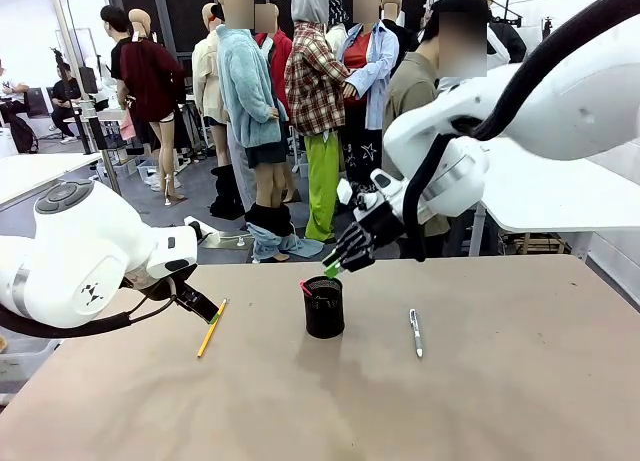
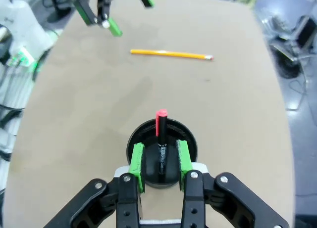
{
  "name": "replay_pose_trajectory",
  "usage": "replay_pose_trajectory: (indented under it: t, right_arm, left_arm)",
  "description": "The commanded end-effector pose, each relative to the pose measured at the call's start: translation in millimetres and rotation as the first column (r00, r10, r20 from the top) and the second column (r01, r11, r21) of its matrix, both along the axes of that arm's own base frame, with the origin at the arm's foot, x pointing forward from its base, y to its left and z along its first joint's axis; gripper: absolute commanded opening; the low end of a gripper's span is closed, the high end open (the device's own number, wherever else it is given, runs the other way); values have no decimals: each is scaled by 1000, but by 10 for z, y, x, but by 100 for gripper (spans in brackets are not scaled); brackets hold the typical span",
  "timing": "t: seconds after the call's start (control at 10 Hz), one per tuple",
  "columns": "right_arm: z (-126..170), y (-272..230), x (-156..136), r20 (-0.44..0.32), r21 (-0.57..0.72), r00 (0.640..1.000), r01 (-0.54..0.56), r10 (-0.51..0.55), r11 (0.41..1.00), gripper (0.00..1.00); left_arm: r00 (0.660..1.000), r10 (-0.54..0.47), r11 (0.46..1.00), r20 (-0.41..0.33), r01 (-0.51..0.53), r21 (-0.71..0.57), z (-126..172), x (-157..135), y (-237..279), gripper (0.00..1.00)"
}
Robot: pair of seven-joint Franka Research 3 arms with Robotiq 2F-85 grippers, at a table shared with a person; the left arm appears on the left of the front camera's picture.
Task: Place the pens into the pen holder.
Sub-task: Pick up a writing instrument from the table and place it into the Pen holder.
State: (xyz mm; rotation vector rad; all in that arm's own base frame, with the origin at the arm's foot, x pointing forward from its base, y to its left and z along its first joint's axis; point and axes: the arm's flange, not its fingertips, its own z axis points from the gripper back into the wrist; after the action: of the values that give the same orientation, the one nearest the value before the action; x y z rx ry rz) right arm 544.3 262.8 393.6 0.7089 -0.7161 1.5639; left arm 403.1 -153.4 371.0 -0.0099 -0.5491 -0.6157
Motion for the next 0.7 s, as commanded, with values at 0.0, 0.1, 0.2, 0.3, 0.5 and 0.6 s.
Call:
replay_pose_trajectory:
  t: [0.0,0.1,0.2,0.3,0.5,0.6]
  right_arm:
    - [331,-238,-456,89,-24,988,126,-123,992,35]
    - [467,-321,-512,62,-57,977,208,-205,976,35]
    - [613,-400,-515,-28,-151,956,285,-293,946,35]
    - [741,-424,-523,-110,-273,904,372,-413,887,35]
    - [920,-343,-473,-127,-513,764,495,-633,701,35]
    - [950,-272,-388,-158,-642,658,498,-736,583,35]
  left_arm:
    - [1000,4,1000,-1,-4,-5,5,2,21,100]
    - [1000,4,1000,-1,-4,-5,5,2,21,100]
    - [1000,4,1000,-1,-4,-5,5,2,21,100]
    - [1000,4,1000,-1,-4,-5,5,2,21,100]
    - [1000,4,1000,-1,-4,-5,5,2,21,100]
    - [1000,4,1000,-1,-4,-5,5,2,21,100]
